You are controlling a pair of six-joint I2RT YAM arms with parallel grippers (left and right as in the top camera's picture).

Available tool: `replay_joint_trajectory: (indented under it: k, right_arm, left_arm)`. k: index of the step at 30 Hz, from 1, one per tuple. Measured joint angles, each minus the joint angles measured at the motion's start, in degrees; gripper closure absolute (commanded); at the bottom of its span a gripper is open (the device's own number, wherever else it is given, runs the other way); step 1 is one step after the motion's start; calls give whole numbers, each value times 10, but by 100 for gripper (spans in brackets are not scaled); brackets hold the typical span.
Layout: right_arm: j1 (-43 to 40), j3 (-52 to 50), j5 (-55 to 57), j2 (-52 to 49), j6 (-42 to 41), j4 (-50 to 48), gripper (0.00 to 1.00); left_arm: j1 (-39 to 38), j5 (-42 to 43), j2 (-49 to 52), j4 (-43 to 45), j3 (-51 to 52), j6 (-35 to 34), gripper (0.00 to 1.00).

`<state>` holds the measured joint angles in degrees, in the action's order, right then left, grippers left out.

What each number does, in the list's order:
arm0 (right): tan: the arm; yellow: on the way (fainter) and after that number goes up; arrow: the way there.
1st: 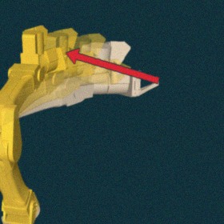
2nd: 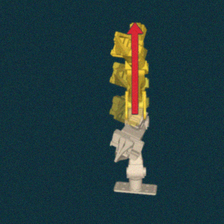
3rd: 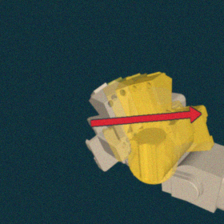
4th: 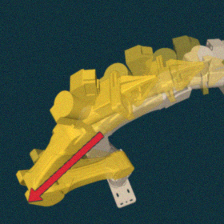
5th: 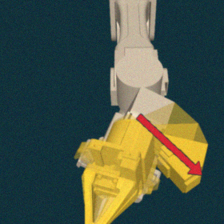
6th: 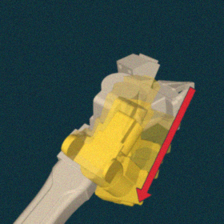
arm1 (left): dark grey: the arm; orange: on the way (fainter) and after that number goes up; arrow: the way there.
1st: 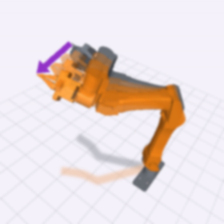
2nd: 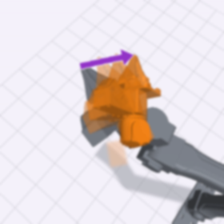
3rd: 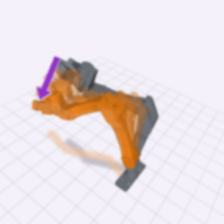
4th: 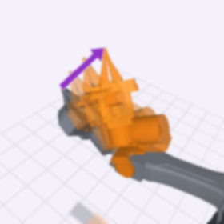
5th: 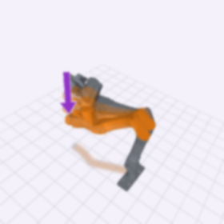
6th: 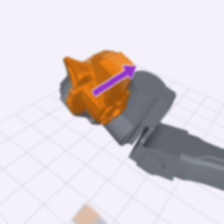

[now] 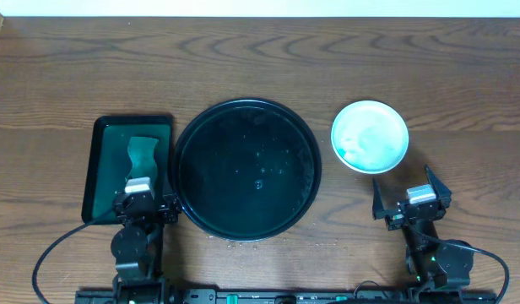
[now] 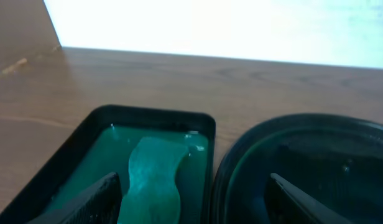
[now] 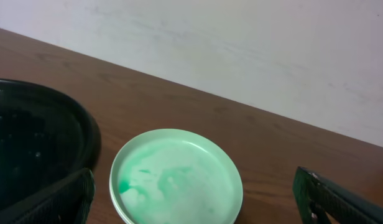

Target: Clean dirty plates on tray and stack at the side

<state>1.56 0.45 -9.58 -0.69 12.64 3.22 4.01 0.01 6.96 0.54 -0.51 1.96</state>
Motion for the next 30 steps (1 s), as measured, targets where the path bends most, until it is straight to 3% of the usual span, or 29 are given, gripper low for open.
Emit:
replay_joint_trajectory:
  k: [8, 30]
  right_arm:
    - [0, 0, 0, 0, 0, 0, 1]
    - [0, 0, 0, 0, 0, 0, 1]
  left_arm:
    - [-5, 1, -61, -17, -2, 0, 26]
    - [-9, 3, -63, -18, -3, 0, 27]
